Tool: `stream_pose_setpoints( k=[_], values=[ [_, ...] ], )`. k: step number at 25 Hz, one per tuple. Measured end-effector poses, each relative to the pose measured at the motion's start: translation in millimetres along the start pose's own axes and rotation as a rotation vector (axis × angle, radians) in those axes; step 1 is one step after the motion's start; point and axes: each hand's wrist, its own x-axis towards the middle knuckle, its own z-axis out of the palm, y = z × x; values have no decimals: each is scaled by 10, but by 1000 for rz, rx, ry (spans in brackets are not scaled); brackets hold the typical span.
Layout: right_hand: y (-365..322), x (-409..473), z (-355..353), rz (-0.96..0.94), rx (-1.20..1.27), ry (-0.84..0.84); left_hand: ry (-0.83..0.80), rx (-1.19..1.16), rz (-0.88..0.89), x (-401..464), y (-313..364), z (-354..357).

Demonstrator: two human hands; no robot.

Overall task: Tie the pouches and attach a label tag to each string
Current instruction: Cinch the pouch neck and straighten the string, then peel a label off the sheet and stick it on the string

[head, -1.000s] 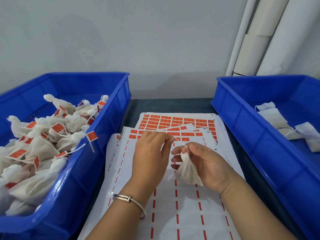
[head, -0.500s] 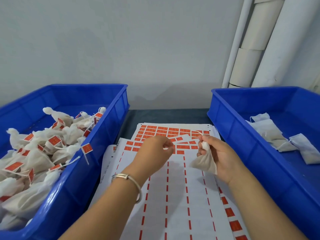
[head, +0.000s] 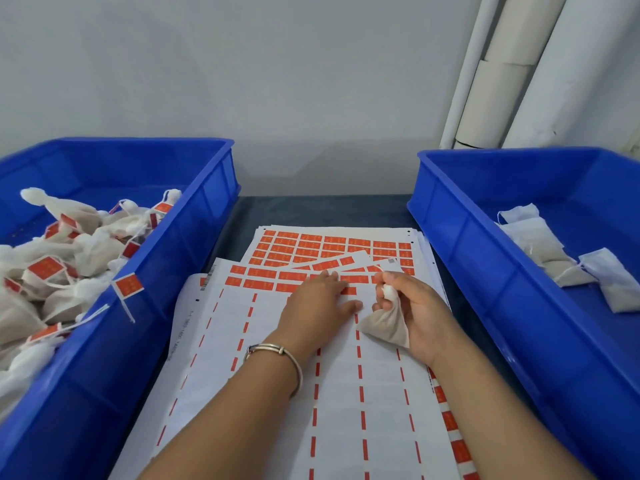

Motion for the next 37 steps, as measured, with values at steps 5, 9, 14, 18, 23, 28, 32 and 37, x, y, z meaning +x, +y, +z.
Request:
stream_pose_setpoints(
  k=[5,9,14,18,23,28,32,37],
  values=[
    [12,-5,11,-9,-33,25,27,14,42,7,-7,-15],
    [24,-17,28,-19,-31,20,75,40,67,-40,43,-46],
    [38,-32,48,-38,-16,5,76,24,33,-50,106,-78],
    [41,-52,65,-58,-62,-14,92,58,-26,-25,143,-83],
    [34,-75,77,-77,-127,18,15,159,-96,55,199,-119],
    [32,-81,81,-96,-148,18,-44,258,-51,92,243,-158],
    [37,-68,75,-98,-147,9,-108,250,-50,118,220,-200],
    [41,-65,64,-101,-155,11,-92,267,-56,185,253,-268]
  ],
)
